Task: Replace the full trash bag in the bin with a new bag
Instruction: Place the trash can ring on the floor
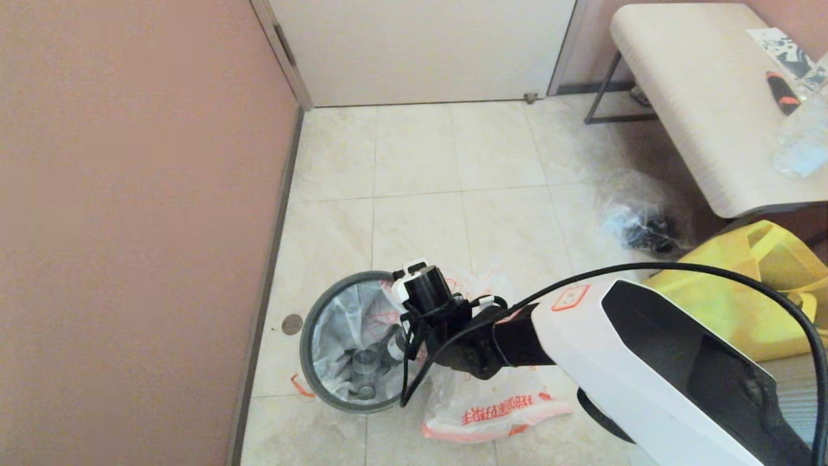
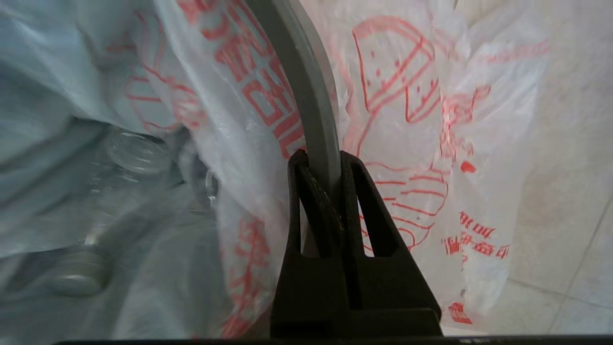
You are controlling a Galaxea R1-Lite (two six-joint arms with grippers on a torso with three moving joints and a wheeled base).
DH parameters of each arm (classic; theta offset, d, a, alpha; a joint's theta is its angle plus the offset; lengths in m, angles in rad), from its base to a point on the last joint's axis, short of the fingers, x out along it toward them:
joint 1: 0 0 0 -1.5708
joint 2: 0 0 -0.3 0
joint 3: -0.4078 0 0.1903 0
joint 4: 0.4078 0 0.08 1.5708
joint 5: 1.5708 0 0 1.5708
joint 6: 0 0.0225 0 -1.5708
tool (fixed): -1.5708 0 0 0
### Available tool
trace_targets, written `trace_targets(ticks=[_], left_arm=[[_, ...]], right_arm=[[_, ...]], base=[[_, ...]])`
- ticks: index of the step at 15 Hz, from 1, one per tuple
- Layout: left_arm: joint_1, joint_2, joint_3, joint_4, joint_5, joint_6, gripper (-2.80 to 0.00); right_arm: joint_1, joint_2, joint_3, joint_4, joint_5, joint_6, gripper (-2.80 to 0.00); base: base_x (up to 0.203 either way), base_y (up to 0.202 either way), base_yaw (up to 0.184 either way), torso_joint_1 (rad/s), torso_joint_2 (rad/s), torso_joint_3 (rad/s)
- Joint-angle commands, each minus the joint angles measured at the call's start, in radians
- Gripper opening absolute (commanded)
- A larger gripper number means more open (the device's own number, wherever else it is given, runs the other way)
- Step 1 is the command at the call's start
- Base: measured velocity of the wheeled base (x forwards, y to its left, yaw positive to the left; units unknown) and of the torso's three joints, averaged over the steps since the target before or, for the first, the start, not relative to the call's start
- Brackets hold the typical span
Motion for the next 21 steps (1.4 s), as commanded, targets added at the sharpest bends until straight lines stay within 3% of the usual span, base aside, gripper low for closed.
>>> trace_targets(ticks=[1,7,13,17,21], left_arm=[[0.000,0.001,0.011,-0.001,0.000,0.001,-2.80],[0.000,0.001,0.011,-0.001,0.000,-0.001,-2.80],[0.000,0.001,0.011,-0.001,0.000,-0.001,-2.80],[0.000,0.001,0.011,-0.001,0.000,-0.001,-2.80],[0.000,0.001,0.011,-0.001,0.000,-0.001,-2.80]], right_arm=[[0.014,-0.048,0.006,0.001,-0.002,0.001,-2.80],[0.067,-0.176,0.105,0.006,0.000,0.008,-2.80],[0.065,-0.499,0.513,0.002,-0.016,0.010,-2.80],[-0.058,-0.760,0.858,0.000,-0.050,0.013,-2.80],[-0.257,-0.893,1.084,-0.009,-0.018,0.121,-2.80]], base=[[0.000,0.000,0.000,0.000,0.00,0.000],[0.000,0.000,0.000,0.000,0.00,0.000],[0.000,0.000,0.000,0.000,0.00,0.000],[0.000,0.000,0.000,0.000,0.00,0.000],[0.000,0.000,0.000,0.000,0.00,0.000]])
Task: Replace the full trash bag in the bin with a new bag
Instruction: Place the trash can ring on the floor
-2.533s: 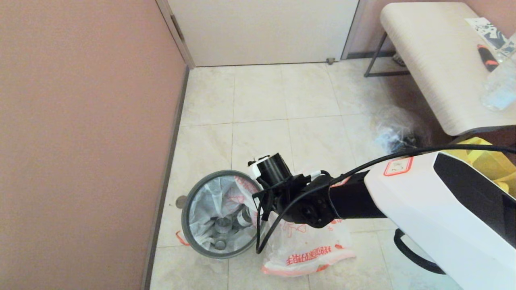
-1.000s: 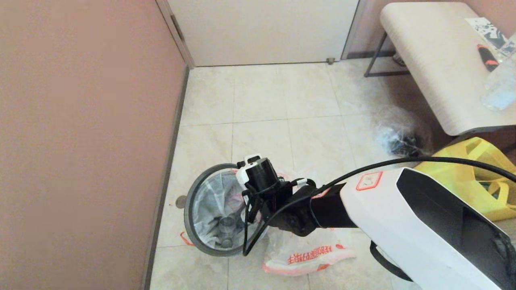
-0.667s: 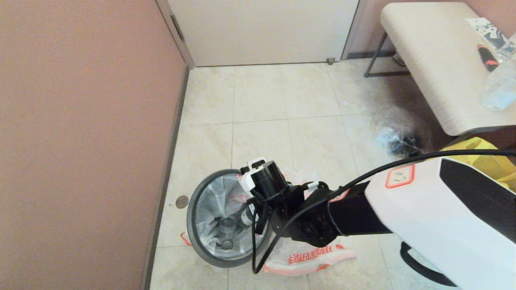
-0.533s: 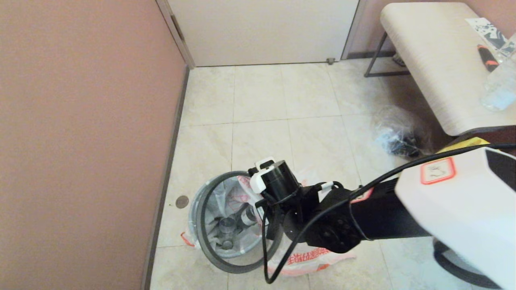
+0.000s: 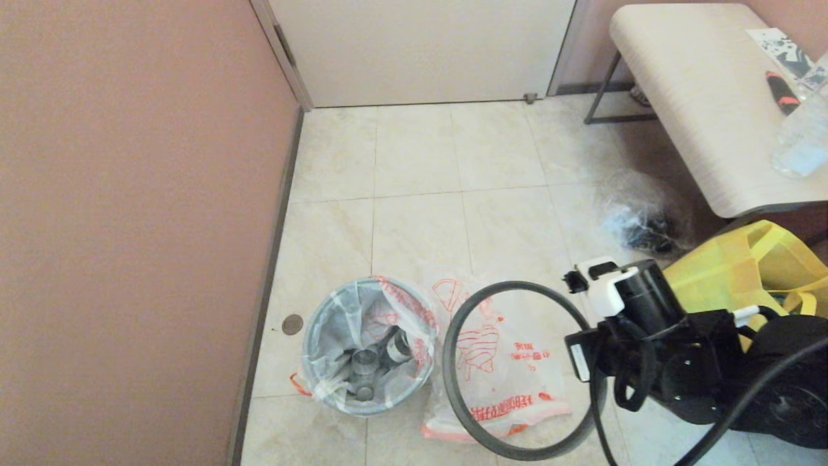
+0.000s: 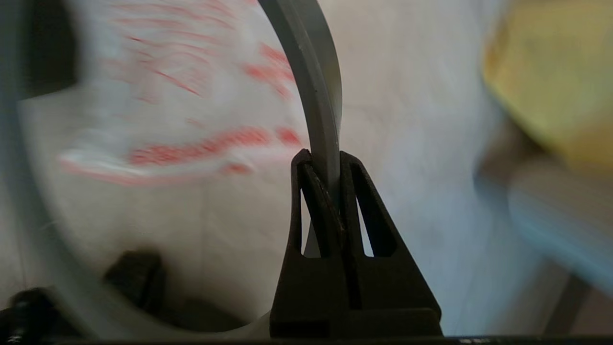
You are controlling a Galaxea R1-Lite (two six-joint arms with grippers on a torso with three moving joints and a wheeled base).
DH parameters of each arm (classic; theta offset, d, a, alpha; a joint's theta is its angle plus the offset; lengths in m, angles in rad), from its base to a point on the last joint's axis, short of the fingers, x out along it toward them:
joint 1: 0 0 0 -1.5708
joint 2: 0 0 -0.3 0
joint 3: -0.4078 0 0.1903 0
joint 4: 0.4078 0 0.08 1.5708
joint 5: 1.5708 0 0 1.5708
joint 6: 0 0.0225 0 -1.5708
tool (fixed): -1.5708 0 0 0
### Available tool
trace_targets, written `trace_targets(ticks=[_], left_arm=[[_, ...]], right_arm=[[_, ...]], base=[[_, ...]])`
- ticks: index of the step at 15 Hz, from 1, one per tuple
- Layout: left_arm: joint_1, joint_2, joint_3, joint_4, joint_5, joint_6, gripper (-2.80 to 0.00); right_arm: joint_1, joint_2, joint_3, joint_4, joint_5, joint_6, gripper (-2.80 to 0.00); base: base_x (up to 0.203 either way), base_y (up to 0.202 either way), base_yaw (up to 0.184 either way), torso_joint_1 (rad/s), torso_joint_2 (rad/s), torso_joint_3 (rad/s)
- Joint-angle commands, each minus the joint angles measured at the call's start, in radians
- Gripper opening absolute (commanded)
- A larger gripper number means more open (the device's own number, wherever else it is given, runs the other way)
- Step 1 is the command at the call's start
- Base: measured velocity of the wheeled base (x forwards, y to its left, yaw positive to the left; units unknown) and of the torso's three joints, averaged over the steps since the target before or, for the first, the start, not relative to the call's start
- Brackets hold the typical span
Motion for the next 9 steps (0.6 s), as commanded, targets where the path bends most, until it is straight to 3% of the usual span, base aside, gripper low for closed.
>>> trace_targets(ticks=[1,5,9], left_arm=[[0.000,0.001,0.011,-0.001,0.000,0.000,-2.80],[0.000,0.001,0.011,-0.001,0.000,0.000,-2.80],[0.000,0.001,0.011,-0.001,0.000,0.001,-2.80]], right_arm=[[-0.140,-0.067,0.085,-0.021,0.029,0.023,-2.80],[-0.395,0.134,0.104,-0.174,0.086,-0.003,-2.80],[-0.613,0.400,0.095,-0.451,0.165,-0.131,-2.80]], base=[[0.000,0.000,0.000,0.000,0.00,0.000],[0.000,0.000,0.000,0.000,0.00,0.000],[0.000,0.000,0.000,0.000,0.00,0.000]])
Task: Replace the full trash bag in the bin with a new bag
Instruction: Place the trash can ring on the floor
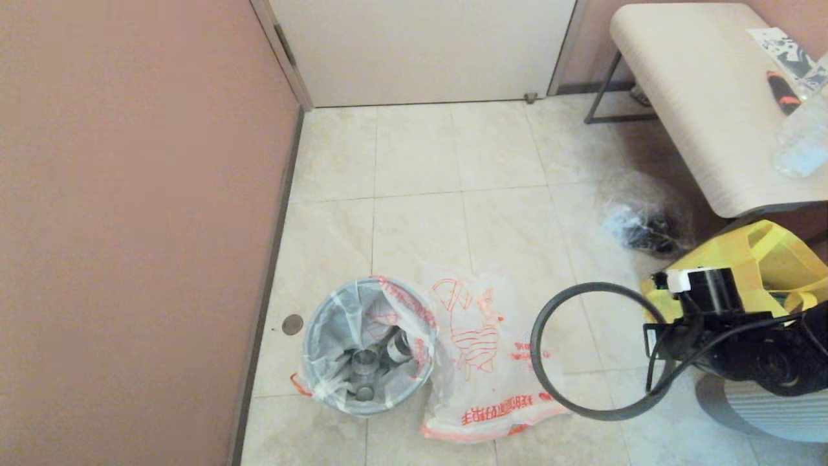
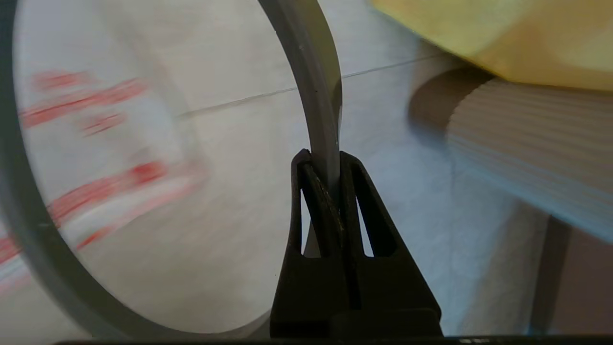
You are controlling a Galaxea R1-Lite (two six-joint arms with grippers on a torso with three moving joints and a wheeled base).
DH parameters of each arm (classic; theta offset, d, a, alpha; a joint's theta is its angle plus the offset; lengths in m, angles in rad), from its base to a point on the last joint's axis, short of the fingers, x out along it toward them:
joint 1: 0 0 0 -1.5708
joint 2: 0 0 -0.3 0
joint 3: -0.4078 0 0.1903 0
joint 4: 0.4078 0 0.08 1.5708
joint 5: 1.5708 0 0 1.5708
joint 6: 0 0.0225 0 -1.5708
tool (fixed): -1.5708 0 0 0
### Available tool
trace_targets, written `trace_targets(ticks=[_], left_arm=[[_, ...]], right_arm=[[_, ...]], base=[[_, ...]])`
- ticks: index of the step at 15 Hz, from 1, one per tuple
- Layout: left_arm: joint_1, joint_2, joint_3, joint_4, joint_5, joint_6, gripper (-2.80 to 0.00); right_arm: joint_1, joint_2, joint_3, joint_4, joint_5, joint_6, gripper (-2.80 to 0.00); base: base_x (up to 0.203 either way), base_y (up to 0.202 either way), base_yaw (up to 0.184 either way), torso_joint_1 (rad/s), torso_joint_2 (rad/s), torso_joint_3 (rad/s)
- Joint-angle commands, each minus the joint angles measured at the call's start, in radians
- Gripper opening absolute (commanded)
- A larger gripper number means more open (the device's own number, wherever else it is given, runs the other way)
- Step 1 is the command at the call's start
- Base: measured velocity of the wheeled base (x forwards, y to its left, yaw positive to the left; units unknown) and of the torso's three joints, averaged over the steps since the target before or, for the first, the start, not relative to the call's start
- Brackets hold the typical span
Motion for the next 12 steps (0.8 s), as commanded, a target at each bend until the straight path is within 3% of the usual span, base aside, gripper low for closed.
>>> trace_targets(ticks=[1,4,10,11,12], left_arm=[[0.001,0.001,0.011,0.000,0.000,-0.001,-2.80],[0.001,0.001,0.011,0.000,0.000,-0.001,-2.80],[0.001,0.001,0.011,0.000,0.000,0.000,-2.80],[0.001,0.001,0.011,0.000,0.000,0.000,-2.80],[0.001,0.001,0.011,0.000,0.000,0.000,-2.80]], right_arm=[[-0.141,0.218,-0.018,-0.159,0.035,-0.078,-2.80],[-0.282,0.373,-0.095,-0.285,0.125,-0.190,-2.80],[-0.294,0.527,-0.177,-0.301,0.167,-0.309,-2.80],[-0.294,0.533,-0.177,-0.302,0.163,-0.331,-1.65],[-0.294,0.531,-0.177,-0.302,0.163,-0.328,0.00]], base=[[0.000,0.000,0.000,0.000,0.00,0.000],[0.000,0.000,0.000,0.000,0.00,0.000],[0.000,0.000,0.000,0.000,0.00,0.000],[0.000,0.000,0.000,0.000,0.00,0.000],[0.000,0.000,0.000,0.000,0.00,0.000]])
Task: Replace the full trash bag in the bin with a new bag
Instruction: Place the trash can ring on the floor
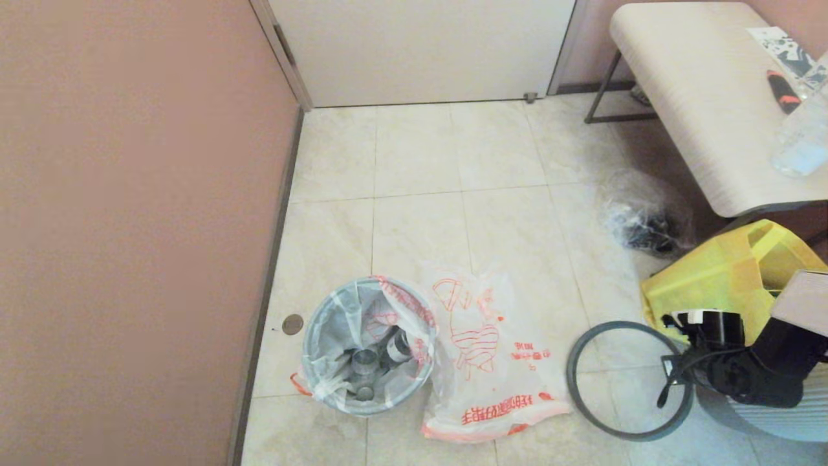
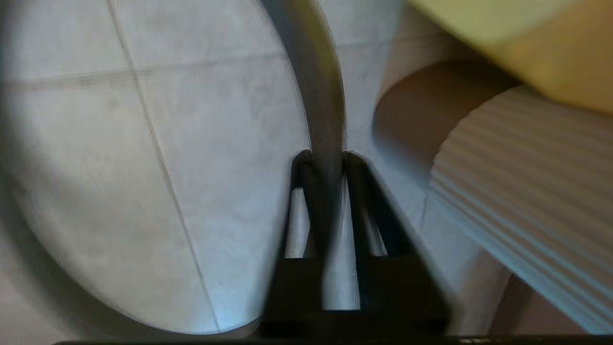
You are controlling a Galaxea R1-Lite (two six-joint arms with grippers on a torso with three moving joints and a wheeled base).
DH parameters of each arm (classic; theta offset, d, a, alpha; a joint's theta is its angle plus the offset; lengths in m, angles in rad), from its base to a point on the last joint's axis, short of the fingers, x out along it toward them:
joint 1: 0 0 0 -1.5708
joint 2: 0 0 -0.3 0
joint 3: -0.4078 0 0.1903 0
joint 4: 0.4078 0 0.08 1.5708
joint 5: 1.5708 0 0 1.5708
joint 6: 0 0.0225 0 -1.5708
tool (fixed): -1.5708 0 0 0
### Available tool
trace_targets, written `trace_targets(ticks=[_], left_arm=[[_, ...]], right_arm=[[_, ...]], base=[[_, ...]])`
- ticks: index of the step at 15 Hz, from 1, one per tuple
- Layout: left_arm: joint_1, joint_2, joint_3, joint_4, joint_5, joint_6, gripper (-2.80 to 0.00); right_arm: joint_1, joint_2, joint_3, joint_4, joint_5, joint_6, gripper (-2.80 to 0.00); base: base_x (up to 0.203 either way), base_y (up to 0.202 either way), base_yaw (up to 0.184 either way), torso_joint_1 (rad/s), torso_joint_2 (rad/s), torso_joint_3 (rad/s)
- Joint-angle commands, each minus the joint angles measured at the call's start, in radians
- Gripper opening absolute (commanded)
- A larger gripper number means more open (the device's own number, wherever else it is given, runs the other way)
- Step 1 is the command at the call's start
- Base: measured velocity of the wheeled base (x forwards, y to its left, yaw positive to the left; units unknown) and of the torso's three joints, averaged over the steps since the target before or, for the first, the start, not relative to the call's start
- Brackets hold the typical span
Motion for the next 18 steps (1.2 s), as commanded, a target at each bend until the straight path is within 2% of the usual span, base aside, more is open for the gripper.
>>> trace_targets(ticks=[1,5,7,12,13,16,18], left_arm=[[0.000,0.001,0.011,0.000,0.000,0.000,-2.80],[0.000,0.001,0.011,0.000,0.000,0.000,-2.80],[0.000,0.001,0.011,0.000,0.000,-0.001,-2.80],[0.000,0.001,0.011,0.000,0.000,-0.001,-2.80],[0.000,0.001,0.011,0.000,0.000,-0.001,-2.80],[0.000,0.001,0.011,0.000,0.000,0.000,-2.80],[0.000,0.001,0.011,0.000,0.000,-0.001,-2.80]], right_arm=[[-0.001,0.012,0.008,-0.004,-0.004,0.001,0.00],[0.006,-0.097,0.153,-0.005,-0.035,0.001,0.00],[0.037,-0.166,0.251,-0.013,-0.057,0.002,0.00],[0.154,-0.278,0.558,-0.279,-0.162,-0.026,0.00],[0.195,-0.293,0.623,-0.346,-0.190,-0.032,-2.80],[0.299,-0.318,0.787,-0.591,-0.260,-0.023,-2.80],[0.318,-0.377,0.814,-0.667,-0.274,-0.036,-2.80]], base=[[0.000,0.000,0.000,0.000,0.00,0.000],[0.000,0.000,0.000,0.000,0.00,0.000],[0.000,0.000,0.000,0.000,0.00,0.000],[0.000,0.000,0.000,0.000,0.00,0.000],[0.000,0.000,0.000,0.000,0.00,0.000],[0.000,0.000,0.000,0.000,0.00,0.000],[0.000,0.000,0.000,0.000,0.00,0.000]])
